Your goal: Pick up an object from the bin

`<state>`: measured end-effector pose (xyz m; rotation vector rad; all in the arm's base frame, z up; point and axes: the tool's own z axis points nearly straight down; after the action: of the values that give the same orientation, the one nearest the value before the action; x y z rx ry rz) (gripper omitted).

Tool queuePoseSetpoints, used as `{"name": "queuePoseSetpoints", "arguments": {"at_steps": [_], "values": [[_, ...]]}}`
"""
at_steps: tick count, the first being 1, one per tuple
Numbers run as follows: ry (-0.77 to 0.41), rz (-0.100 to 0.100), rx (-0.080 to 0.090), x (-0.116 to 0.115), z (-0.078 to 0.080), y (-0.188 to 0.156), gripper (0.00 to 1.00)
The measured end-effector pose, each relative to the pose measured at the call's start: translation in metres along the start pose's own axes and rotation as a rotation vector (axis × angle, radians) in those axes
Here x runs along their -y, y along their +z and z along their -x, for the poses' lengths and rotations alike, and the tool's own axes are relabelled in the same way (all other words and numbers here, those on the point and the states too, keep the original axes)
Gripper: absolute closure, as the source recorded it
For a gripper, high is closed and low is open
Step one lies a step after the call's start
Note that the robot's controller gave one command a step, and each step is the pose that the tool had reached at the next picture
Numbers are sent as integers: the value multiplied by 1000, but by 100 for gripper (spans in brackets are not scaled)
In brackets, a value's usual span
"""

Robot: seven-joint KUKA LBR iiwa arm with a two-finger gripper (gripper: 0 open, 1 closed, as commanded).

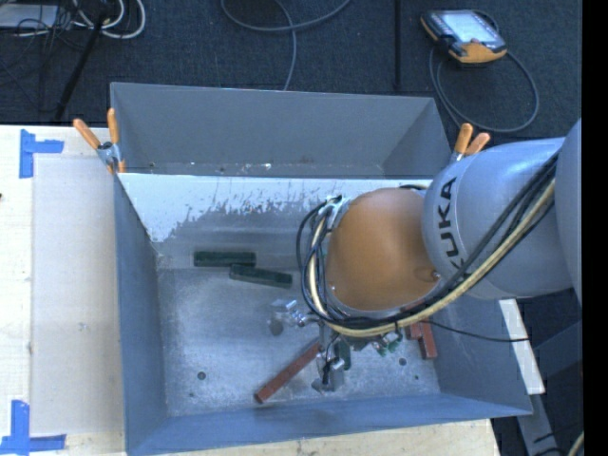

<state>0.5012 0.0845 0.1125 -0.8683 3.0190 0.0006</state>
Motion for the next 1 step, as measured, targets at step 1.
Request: {"name": "queuePoseSetpoints", "arguments": {"at_steps": [1], "values": [[118, 1, -3, 11, -7, 44, 100]]}}
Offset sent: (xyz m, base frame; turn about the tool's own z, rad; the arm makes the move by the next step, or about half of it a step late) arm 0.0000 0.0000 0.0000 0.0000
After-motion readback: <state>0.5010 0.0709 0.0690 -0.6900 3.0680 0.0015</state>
